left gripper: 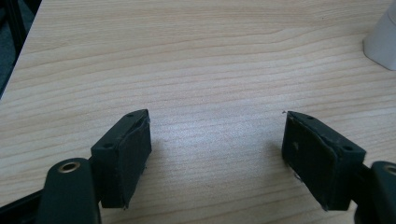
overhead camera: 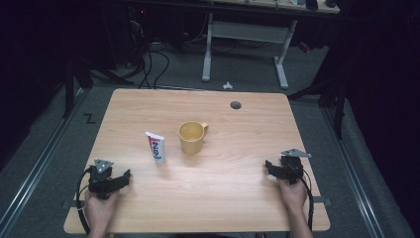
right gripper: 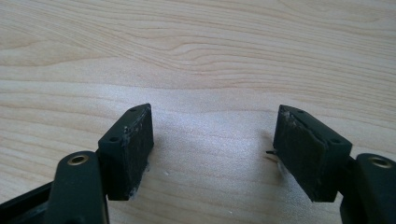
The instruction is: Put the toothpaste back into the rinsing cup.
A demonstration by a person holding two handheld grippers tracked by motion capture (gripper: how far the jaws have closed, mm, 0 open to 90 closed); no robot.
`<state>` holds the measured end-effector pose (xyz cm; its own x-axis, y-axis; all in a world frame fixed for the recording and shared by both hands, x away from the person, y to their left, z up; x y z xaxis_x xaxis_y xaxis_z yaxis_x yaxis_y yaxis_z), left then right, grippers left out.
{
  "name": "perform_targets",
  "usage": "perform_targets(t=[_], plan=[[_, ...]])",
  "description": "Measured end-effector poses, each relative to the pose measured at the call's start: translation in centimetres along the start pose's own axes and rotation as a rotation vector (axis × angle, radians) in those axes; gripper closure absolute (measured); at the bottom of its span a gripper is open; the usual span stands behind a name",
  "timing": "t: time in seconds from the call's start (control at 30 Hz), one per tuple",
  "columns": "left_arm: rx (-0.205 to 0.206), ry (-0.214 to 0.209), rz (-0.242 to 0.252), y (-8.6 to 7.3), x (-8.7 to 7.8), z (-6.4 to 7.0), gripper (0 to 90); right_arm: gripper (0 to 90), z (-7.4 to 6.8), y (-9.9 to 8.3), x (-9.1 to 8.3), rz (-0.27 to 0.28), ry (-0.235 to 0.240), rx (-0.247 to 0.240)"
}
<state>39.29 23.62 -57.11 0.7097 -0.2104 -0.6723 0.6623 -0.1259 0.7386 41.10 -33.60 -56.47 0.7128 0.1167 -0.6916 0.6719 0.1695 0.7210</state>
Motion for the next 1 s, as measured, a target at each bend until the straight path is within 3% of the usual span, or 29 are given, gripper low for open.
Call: perform_targets(t=[0.07, 0.33, 0.43, 0.57, 0.8, 1.0], plan=[[-0.020, 0.004, 0.004, 0.0, 0.0, 0.1, 23.4, 28.8, 0.0, 0.0, 0.0, 0.000, 0.001, 0.000], [-0.013, 0.024, -0.008, 0.2, 0.3, 0.4, 20.6, 28.9, 0.1, 0.1, 0.1, 0.003, 0.001, 0.003], [-0.009, 0.012, -0.013, 0.3, 0.2, 0.4, 23.0, 28.9, 0.1, 0.0, 0.1, 0.002, 0.001, 0.004], [-0.040, -0.038, -0.003, 0.4, 0.0, 0.2, 27.6, 28.9, 0.1, 0.1, 0.1, 0.002, 0.001, 0.004], [-0.013, -0.027, 0.007, 0.5, -0.2, 0.7, 28.2, 28.9, 0.1, 0.1, 0.1, 0.002, 0.001, 0.004], [0.026, -0.060, 0.050, 0.8, -0.8, 2.1, 27.6, 28.9, 0.1, 0.1, 0.1, 0.002, 0.001, 0.002]])
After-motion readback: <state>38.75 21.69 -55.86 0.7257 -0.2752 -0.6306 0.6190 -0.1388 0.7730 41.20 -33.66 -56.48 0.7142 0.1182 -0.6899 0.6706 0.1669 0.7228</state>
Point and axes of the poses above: each handheld gripper's, and its own axes: x roughly forward along the jaws, y roughly out of its top, z roughly to its right, the point moved 5 cm from there along x, roughly forward along the jaws, and after that the axes turned 2 degrees about -y, right-handed, at the moved point
